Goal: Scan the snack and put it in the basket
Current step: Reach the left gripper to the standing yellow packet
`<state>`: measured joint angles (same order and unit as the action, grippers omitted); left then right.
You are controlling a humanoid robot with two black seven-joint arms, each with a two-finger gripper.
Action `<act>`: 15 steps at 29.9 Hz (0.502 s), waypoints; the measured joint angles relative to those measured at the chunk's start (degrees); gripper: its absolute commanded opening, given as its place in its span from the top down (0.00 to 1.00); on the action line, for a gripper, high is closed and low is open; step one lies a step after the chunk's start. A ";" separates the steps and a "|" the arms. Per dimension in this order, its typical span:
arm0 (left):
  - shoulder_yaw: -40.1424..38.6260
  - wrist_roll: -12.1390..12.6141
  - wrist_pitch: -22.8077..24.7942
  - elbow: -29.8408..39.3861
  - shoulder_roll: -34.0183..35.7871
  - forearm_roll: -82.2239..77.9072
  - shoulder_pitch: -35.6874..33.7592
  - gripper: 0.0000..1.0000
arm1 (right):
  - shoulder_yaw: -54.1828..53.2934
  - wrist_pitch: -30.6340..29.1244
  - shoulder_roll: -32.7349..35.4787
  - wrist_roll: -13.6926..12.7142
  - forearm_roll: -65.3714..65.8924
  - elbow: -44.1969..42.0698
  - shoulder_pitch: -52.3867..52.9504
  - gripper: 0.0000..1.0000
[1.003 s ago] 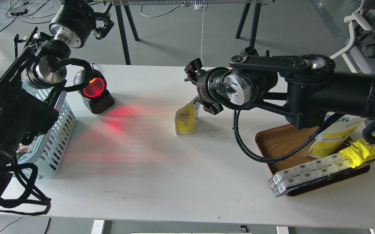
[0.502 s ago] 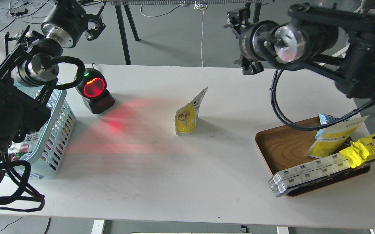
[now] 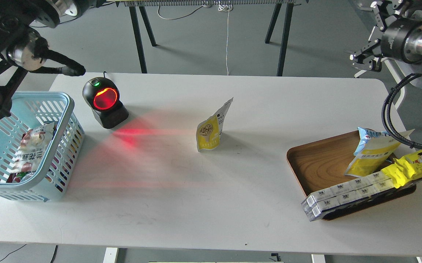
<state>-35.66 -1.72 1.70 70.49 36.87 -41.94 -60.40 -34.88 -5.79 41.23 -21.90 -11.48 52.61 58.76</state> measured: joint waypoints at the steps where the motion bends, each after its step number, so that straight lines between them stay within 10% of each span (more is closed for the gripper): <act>1: 1.62 0.02 -0.48 3.06 1.88 -4.23 0.52 0.00 | -2.24 -3.88 -0.33 0.92 -0.08 -1.91 -2.35 0.00; 8: 10.70 0.10 -1.00 21.35 15.76 -27.82 2.69 0.00 | -14.37 -19.29 -6.30 6.24 -0.28 -11.12 -12.63 0.00; 15: 13.39 2.46 3.31 29.73 18.99 -44.92 2.82 0.00 | -16.04 -22.19 -9.38 7.22 -0.15 -12.39 -15.72 0.00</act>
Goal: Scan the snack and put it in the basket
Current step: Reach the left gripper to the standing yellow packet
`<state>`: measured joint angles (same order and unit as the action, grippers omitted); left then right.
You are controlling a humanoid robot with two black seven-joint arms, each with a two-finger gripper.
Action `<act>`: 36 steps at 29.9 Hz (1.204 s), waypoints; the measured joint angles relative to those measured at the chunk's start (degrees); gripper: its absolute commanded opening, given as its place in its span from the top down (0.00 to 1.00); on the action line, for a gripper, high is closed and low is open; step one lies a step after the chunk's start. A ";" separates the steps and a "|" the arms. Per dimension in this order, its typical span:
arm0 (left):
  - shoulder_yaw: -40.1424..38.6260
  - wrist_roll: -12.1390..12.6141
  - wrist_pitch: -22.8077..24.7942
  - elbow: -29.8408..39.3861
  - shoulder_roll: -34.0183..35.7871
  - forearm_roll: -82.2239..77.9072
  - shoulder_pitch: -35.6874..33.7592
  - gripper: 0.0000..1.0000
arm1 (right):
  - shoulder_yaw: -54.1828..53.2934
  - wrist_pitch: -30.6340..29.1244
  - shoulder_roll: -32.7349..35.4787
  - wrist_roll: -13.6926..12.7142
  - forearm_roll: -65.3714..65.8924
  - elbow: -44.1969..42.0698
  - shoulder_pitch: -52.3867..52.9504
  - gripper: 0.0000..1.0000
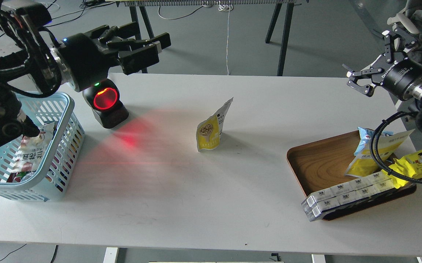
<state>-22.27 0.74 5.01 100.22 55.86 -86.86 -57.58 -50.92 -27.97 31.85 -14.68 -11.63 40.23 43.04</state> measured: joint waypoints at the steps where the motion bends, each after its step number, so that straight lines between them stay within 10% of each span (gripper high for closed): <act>1: 0.01 0.81 1.12 0.32 -0.26 -1.30 0.00 0.00 | 0.00 -0.01 -0.16 0.02 0.01 0.00 -0.05 0.00; 18: 2.40 26.20 22.41 0.76 -20.55 -13.53 -0.97 0.01 | -0.07 -0.04 -1.23 0.08 0.15 -0.24 0.98 0.00; 36: 1.85 27.28 22.99 -6.79 -30.72 -10.14 -8.41 0.01 | -0.08 -0.02 -1.34 0.09 0.39 -0.27 1.08 0.00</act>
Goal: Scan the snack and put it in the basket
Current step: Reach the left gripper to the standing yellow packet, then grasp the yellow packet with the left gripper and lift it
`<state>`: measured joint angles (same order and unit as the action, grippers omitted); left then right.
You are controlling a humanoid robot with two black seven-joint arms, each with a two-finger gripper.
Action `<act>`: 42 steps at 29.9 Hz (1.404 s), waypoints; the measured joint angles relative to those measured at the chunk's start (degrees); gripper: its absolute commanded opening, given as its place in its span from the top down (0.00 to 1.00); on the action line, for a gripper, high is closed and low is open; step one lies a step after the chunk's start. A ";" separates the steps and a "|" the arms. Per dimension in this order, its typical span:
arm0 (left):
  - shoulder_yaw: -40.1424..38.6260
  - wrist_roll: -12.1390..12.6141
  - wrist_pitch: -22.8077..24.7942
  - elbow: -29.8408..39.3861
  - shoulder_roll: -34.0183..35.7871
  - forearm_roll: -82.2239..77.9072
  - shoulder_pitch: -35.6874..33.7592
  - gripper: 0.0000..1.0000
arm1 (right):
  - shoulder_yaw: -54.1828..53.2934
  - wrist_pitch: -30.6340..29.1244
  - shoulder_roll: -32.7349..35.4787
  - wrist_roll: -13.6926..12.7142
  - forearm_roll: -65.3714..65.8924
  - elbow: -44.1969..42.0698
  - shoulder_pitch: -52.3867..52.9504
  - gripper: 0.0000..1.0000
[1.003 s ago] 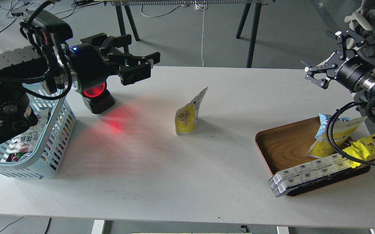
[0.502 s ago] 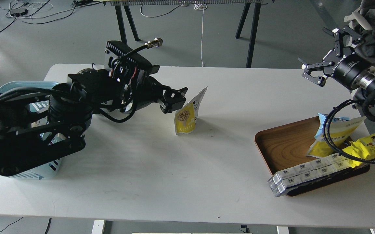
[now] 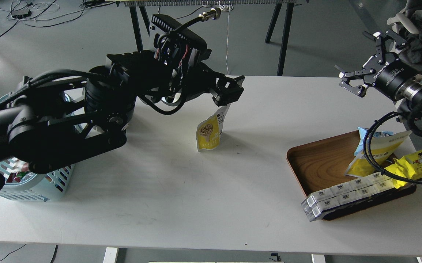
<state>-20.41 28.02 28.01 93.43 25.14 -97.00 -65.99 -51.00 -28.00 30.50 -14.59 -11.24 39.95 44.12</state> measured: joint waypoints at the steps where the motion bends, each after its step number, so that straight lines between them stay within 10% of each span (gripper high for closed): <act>1: 0.15 0.00 0.00 -0.64 -0.41 -0.12 0.35 0.01 | 0.00 0.00 0.00 0.00 0.00 0.03 0.00 0.00; 29: 1.05 -0.02 0.00 -11.58 -6.07 -9.81 13.12 0.05 | 0.49 0.95 -0.78 0.00 0.14 0.40 0.62 0.00; 37: 1.07 -0.03 0.00 -12.82 -7.28 -12.53 14.08 0.61 | 0.55 1.01 -0.80 -0.07 0.17 0.47 0.62 0.00; 42: 1.18 -2.20 0.00 -12.83 -7.29 -15.73 14.54 0.74 | 0.55 1.12 -0.87 -0.09 0.17 0.48 0.62 0.00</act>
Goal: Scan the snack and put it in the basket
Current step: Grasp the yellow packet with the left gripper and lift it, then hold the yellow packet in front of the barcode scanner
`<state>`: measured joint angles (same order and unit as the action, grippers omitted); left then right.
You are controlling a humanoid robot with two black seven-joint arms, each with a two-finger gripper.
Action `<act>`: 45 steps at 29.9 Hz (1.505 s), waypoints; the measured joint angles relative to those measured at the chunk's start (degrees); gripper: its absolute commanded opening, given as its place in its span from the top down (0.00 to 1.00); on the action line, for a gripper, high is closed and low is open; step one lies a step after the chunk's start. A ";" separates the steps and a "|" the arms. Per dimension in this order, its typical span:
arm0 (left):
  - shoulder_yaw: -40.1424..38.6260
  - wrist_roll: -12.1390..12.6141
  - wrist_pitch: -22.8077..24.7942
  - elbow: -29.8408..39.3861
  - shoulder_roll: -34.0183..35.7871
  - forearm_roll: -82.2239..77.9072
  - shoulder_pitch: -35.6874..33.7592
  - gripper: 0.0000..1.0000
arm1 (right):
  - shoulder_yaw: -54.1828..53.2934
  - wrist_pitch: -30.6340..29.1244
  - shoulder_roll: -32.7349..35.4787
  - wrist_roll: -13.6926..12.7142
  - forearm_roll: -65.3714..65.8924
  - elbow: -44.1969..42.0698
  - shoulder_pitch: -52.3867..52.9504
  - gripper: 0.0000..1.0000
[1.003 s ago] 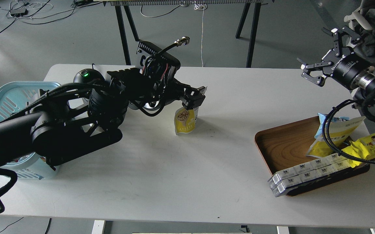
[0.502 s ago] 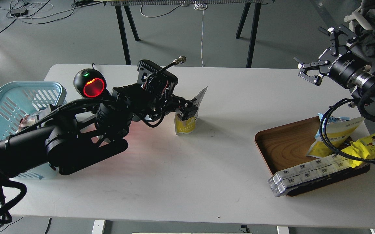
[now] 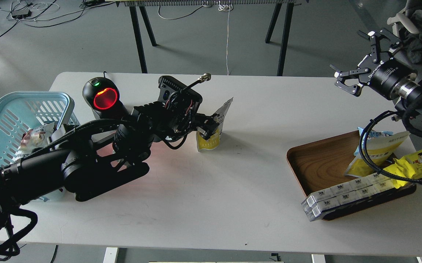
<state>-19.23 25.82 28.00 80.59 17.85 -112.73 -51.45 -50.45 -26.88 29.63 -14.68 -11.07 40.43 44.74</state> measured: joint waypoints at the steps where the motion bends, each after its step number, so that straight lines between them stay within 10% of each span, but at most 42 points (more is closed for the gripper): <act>1: 0.02 -0.35 0.00 0.00 0.00 -0.49 0.03 0.77 | 0.00 0.03 0.00 0.00 0.00 0.00 0.00 0.00; 7: 0.94 -1.19 0.00 0.00 -0.01 -1.33 0.38 0.99 | 0.04 0.10 -0.01 0.00 0.09 0.00 0.00 0.00; 30: -8.89 -1.95 -0.02 7.58 6.29 -1.36 1.06 1.00 | 0.09 0.07 -0.01 0.00 0.09 0.13 0.00 0.00; 45: -14.82 -15.59 0.00 19.20 23.48 -1.10 -2.58 1.00 | 0.09 0.98 -0.19 -0.16 0.09 0.60 1.08 0.00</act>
<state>-34.05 10.23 28.01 99.79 41.33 -113.82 -54.03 -50.36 -25.90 29.44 -14.84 -10.99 41.03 45.82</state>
